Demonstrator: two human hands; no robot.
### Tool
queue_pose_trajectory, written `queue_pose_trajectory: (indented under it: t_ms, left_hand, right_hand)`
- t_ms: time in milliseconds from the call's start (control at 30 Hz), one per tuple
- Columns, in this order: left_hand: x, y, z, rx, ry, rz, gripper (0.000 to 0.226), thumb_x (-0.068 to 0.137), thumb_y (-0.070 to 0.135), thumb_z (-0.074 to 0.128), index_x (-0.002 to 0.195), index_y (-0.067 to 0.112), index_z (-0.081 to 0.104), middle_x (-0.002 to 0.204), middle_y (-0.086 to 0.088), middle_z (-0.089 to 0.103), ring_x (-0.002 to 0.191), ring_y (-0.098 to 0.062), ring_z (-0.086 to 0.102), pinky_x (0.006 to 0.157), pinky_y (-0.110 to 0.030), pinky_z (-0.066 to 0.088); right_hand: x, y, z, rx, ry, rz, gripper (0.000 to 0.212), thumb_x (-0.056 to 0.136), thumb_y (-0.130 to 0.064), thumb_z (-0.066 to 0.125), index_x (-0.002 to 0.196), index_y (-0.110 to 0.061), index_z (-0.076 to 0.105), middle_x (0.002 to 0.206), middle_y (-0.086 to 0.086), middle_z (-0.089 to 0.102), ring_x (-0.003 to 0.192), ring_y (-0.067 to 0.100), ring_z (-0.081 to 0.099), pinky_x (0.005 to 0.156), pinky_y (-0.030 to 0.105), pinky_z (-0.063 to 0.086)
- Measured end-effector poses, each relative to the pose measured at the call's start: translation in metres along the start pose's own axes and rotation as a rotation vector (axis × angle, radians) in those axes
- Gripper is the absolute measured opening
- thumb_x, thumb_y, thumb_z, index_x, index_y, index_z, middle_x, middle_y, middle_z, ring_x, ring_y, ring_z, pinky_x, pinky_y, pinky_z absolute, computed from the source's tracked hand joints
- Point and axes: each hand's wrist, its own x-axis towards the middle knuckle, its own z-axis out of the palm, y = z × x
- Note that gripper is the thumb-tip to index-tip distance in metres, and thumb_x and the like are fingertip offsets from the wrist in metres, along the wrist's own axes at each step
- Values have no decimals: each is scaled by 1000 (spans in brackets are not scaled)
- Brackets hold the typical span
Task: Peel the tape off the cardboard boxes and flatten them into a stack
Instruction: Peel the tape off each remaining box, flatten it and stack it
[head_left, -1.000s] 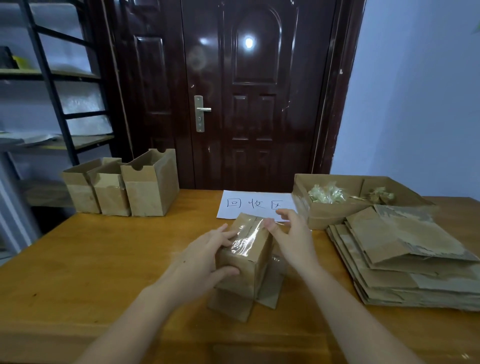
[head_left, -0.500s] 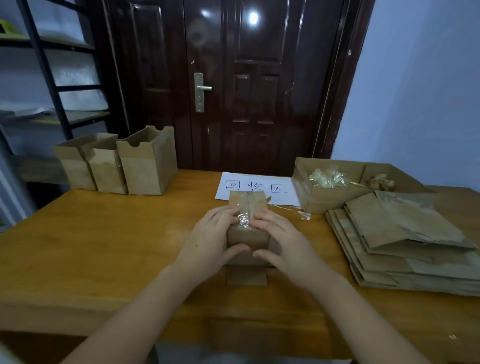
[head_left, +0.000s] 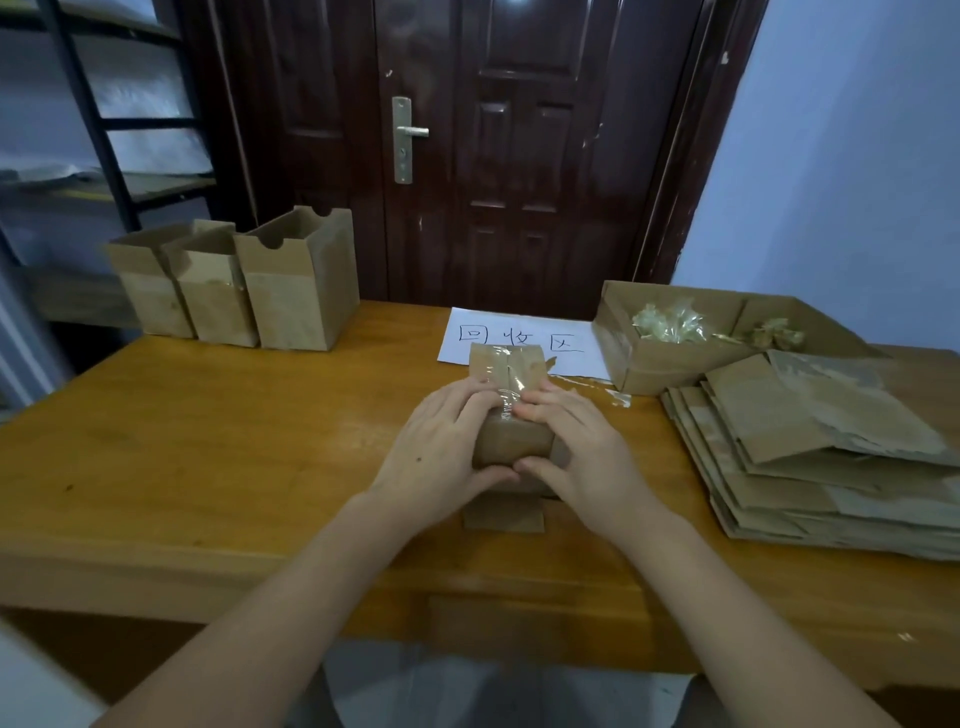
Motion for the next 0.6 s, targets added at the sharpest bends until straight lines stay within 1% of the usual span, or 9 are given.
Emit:
queue_pose_trajectory:
  t_ms: [133,300,433,533,600]
  left_hand:
    - [-2,-5,3,-26,39,40,66,84,56,73,136,22,51,147,1,52,144,-18,39,120,-35,28]
    - [-3,-5,4,-36,50,52,60,91,53,65,140,18,54,147,-2,52,145,-21,40,120,-39,32]
    - [-4,-5,3,-18,22,37,59,94,54,60,141,19,53,149,-1,50,147,-18,37,120,-31,26]
    - [-5,-2,2,-2,29,38,59,94,51,63,141,17,53,149,-1,50,147,-17,36,122,-21,16]
    - [-5,-1,1,16,32,57,59,94,48,65,142,17,52,150,-2,50,148,-17,36,123,-24,16]
  right_hand:
    - [3,-4,-3,-33,20,-22,53,83,-25,82,133,-19,65,141,-4,61,143,16,44,124,42,27]
    - [3,-3,-10,13,-13,-5,48,89,-22,76,136,-22,65,145,-6,58,145,10,40,122,33,29]
    - [3,-2,-16,-4,-83,-8,57,87,-19,79,141,-24,61,149,-9,54,148,9,36,122,30,29]
    - [2,-3,-14,-4,-54,2,55,88,-20,79,140,-24,62,148,-8,55,147,9,37,121,33,32]
    - [1,-5,-13,18,-23,6,50,90,-20,77,138,-23,64,146,-7,57,146,11,40,121,38,35]
